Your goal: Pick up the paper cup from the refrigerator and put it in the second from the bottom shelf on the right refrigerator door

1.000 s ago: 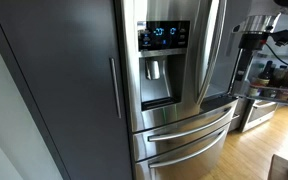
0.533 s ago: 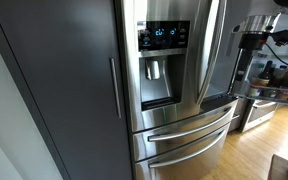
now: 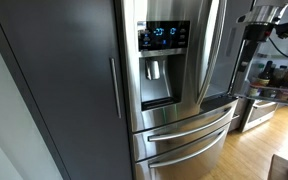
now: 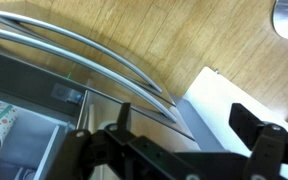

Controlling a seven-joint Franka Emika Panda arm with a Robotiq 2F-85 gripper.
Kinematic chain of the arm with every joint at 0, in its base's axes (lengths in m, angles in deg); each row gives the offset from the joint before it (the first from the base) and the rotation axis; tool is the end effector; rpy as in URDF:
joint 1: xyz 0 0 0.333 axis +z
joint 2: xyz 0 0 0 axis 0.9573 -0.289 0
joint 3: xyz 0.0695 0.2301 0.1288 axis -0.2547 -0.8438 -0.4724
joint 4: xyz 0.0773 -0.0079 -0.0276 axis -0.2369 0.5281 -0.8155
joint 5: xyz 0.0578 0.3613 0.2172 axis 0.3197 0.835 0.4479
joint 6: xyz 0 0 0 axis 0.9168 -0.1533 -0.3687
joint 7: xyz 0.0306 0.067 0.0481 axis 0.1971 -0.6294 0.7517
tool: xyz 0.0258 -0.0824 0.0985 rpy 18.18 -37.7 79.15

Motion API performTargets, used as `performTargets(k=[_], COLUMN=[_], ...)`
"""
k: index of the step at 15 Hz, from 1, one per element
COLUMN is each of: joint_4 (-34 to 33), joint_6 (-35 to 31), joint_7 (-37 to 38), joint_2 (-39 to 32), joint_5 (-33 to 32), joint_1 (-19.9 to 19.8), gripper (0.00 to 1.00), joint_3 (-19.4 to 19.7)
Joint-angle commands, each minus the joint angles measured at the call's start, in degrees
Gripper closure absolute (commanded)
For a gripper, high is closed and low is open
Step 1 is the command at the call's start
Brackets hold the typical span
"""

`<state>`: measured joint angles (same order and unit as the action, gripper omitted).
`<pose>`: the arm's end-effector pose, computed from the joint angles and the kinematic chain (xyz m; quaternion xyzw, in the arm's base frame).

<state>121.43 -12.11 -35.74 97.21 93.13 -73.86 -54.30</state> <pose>0.4150 -0.1091 0.5557 -0.9896 -0.1009 -0.0630 0.0804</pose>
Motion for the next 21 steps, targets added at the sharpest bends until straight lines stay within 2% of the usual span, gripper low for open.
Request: performTargets(k=[1,3,5,6,9,16,21], joint_4=[-4.81,-8.51,-10.02,-8.34,-9.63,-9.65,-7.59], joint_6=[2.39,0.94,-2.46,-0.57,-1.73,-1.48,-11.22], joint_7=[-8.18,-11.88,-13.6,-11.7,-13.29,-14.94,-13.13], joint_2=[0.68,-0.89,-2.11,-0.34,-1.21,-1.13,-7.68], joint_5=[-1.88,-4.4,-3.59,-2.87,-2.73,-4.26,-10.12], joint_1=[-1.49,-2.9,-3.76,-3.8,-4.51,-4.6,-8.62], gripper=[0.0,0.0,0.0,0.0,0.0,0.0,0.0], joint_3=[4.91,7.8,10.45,8.3,10.13,9.29,11.2])
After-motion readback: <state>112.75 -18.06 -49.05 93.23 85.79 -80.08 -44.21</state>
